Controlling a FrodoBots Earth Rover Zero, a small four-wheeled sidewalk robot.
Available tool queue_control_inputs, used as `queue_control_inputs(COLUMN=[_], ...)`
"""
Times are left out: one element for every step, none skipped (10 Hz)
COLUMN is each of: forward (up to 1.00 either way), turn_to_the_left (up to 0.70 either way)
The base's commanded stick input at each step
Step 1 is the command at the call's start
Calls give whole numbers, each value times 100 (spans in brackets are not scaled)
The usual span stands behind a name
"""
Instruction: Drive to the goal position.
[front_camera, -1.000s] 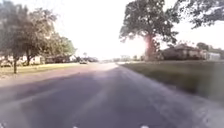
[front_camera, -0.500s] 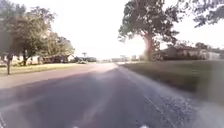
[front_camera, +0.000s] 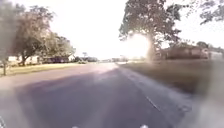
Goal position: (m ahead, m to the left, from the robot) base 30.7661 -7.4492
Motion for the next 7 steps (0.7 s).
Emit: queue_control_inputs(forward=[100,100,100,100,100,100,100], turn_to_the_left=[0,0,0,0,0,0,0])
